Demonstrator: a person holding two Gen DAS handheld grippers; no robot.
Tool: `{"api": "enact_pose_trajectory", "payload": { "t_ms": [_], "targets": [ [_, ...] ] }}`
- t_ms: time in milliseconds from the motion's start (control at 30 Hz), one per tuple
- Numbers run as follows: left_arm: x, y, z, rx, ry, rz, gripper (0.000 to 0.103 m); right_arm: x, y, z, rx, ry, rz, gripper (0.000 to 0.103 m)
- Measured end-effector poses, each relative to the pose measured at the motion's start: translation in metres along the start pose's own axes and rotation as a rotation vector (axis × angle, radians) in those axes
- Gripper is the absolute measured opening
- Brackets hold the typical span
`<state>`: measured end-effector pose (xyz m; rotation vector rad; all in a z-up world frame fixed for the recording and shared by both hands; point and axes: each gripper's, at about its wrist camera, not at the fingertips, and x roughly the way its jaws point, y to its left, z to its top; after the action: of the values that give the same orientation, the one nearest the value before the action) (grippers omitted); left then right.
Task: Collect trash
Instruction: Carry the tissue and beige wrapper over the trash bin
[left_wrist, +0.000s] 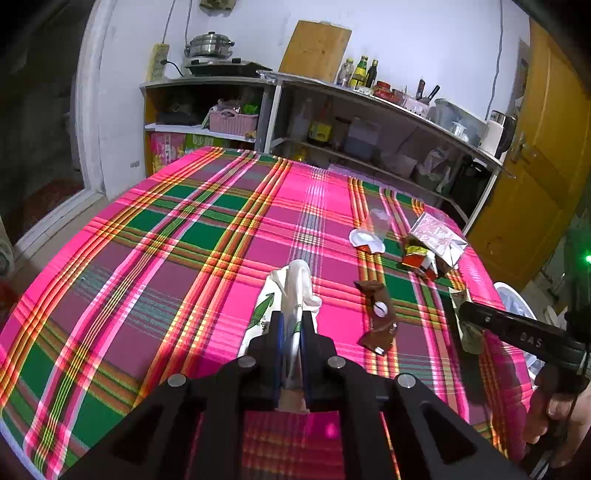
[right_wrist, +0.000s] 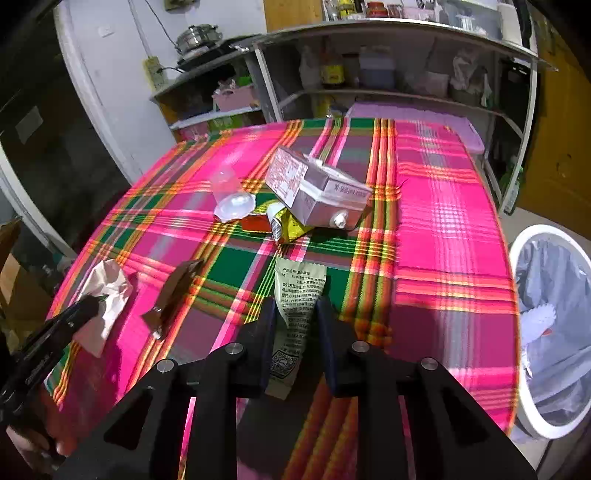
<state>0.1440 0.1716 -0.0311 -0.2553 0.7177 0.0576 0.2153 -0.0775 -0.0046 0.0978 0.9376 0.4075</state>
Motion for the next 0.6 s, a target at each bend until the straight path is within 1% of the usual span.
{"api": "enact_pose_trajectory", "payload": {
  "t_ms": [267,600],
  "targets": [
    [-0.029,-0.024,-0.005,0.017,-0.037,-0.021,0.008,-0.045,-0.007,-0.011,-0.017,-0.065,0.039,0.023],
    [-0.06,-0.08,-0.014,0.079,-0.075,-0.071,0.008,-0.099,-0.031,-0.031,-0.016,-0.13,0.054,0.023]
  ]
}}
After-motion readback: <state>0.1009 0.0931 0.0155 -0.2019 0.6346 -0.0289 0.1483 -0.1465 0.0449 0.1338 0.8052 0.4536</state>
